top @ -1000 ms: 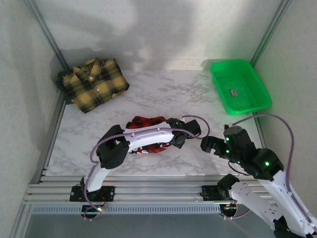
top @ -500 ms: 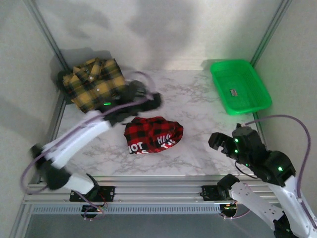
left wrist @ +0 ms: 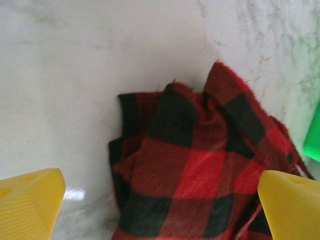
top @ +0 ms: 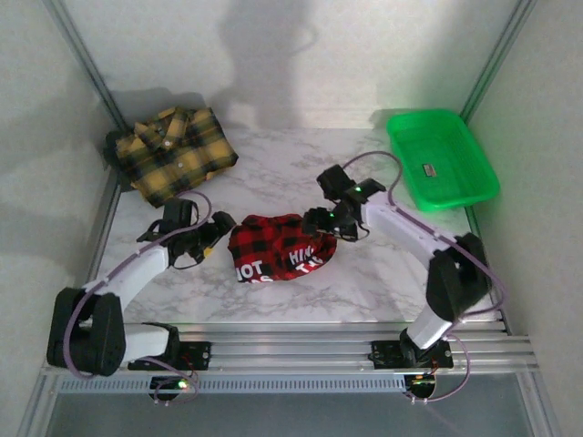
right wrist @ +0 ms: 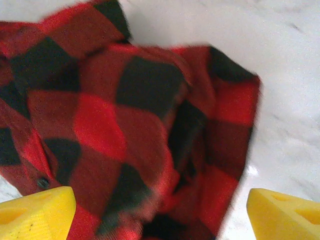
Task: Fold and stack the long sleeve shirts
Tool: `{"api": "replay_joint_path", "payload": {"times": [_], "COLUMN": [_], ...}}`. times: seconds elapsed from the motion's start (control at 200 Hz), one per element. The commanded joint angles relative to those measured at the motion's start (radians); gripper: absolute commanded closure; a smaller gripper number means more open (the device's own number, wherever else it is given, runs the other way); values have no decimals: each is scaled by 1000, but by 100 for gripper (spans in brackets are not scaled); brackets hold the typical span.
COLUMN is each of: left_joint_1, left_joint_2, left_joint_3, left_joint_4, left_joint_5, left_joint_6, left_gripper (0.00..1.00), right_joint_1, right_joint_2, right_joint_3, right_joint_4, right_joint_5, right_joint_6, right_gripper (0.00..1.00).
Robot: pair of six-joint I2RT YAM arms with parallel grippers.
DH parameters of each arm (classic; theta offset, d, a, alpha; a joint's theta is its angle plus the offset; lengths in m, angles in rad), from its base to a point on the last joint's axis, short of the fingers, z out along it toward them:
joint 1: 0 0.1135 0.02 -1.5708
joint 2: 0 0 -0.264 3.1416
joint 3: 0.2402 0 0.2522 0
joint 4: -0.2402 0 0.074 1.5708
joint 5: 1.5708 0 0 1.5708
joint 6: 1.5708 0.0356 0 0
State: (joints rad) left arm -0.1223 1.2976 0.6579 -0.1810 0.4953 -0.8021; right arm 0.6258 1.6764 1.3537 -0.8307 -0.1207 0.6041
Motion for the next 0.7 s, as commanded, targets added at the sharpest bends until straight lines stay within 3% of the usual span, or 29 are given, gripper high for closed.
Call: {"api": "replay_joint_path", "payload": {"times": [0.0, 0.395, 0.576, 0.696], "left_joint_1": [11, -50, -109, -125], "left_joint_2": [68, 314, 336, 307], "left_joint_3": [-7, 53, 102, 143], "left_joint_4": [189, 314, 315, 243], "left_joint_5": [78, 167, 171, 169], "left_joint_6": [-29, -27, -7, 53], "left_gripper": [3, 15, 48, 68], "right_joint_1": [-6, 2, 4, 2], "right_joint_2": [68, 164, 119, 77], "right_joint_3": [75, 70, 21, -14], "right_joint_4": [32, 119, 169, 175], "right_joint_5": [-41, -98, -111, -99], "right_joint_6": [-41, -26, -4, -12], "right_gripper": [12, 22, 39, 66]}}
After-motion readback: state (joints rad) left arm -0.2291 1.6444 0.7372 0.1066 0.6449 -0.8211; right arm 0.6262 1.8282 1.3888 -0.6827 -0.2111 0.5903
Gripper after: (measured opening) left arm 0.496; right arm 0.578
